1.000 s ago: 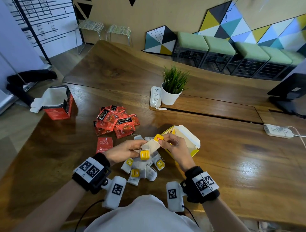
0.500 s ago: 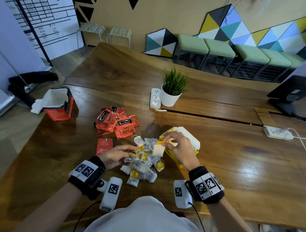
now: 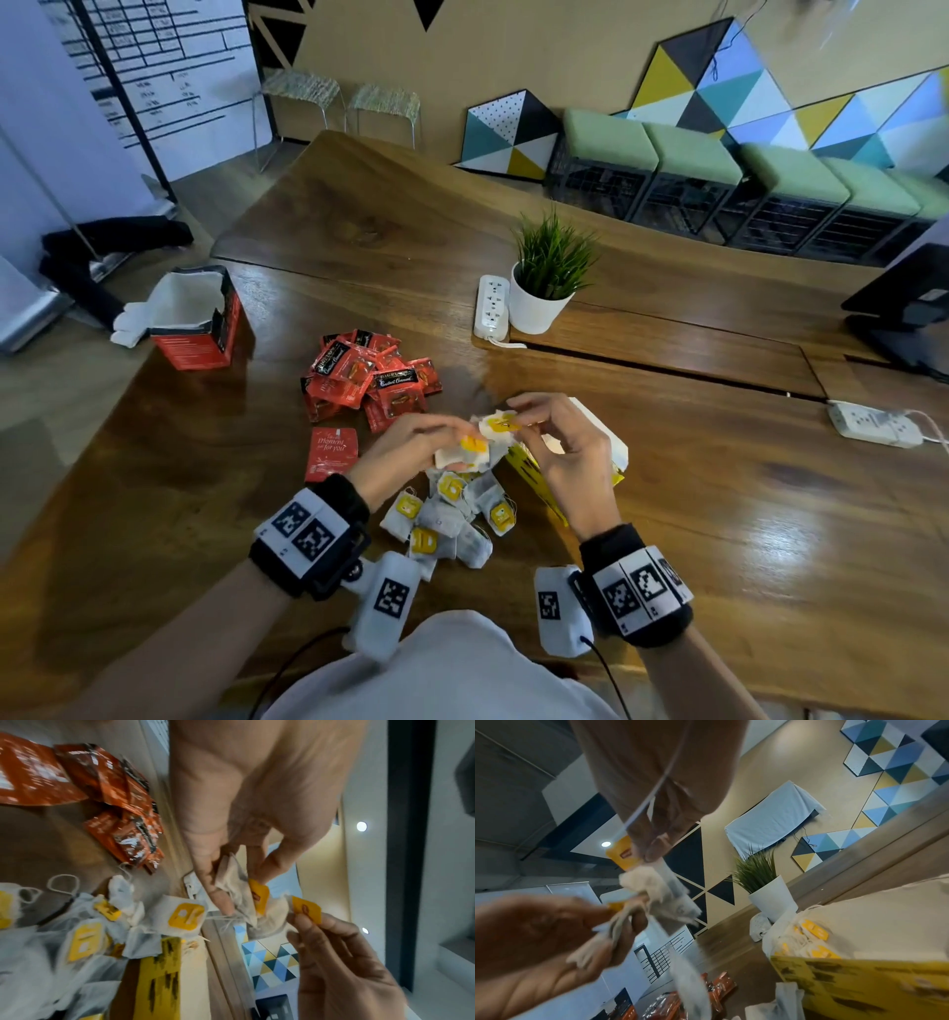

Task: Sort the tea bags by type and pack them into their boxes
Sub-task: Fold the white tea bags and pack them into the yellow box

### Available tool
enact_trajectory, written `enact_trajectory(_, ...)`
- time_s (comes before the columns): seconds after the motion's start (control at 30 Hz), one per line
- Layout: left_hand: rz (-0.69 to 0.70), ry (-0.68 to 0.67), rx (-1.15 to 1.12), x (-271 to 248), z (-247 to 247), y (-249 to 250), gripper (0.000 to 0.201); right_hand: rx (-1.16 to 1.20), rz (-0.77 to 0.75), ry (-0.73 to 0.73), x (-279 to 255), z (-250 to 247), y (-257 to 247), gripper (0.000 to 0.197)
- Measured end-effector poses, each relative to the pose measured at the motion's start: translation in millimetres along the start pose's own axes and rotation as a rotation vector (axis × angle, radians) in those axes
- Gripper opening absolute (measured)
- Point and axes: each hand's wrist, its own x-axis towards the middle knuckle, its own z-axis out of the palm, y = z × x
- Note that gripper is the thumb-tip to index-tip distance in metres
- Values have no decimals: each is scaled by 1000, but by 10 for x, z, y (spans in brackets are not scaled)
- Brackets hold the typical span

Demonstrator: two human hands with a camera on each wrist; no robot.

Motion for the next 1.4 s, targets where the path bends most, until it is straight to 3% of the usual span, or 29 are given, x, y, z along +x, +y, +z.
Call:
enact_trajectory(0.17,75,31,108,11,97,83,18,35,-23,3,-43,17,23,5)
enact_trajectory(0.3,171,142,314,36,117,67,9,32,-51,-119,-92,31,5,11)
enact_trajectory(0.5,231,220,415,47,99,44,9,102,170,-184,-65,1,-74,32)
enact_trajectory(0.63,260,203,500,51,134,51,10,-6,168,-243,-9,46,-22,30)
enact_trajectory(0.8,181,87,466,17,78,38,22,166,368,-183,1,44,52,10)
enact_trajectory(0.93,69,76,400,-6,-85,-129,37,388,521,37,1,-27,63,3)
enact_trajectory(1.03,-32,97,277,-21,-178,-245,28,549,743,146,-3,-64,115,7)
enact_trajectory(1.13,-73,112,302,-6,-189,-286,15,664,973,94,-35,-13,184,9)
enact_trajectory(1.2,-70,130,386,17,-207,-296,15,710,1038,38,-89,33,222,7)
enact_trajectory(1.3,-60,112,441,41,-237,-292,19,775,1042,-40,-135,71,230,12)
enact_trajectory(1.4,-2,52,331,14,-194,-200,22,745,956,-91,-105,80,215,29)
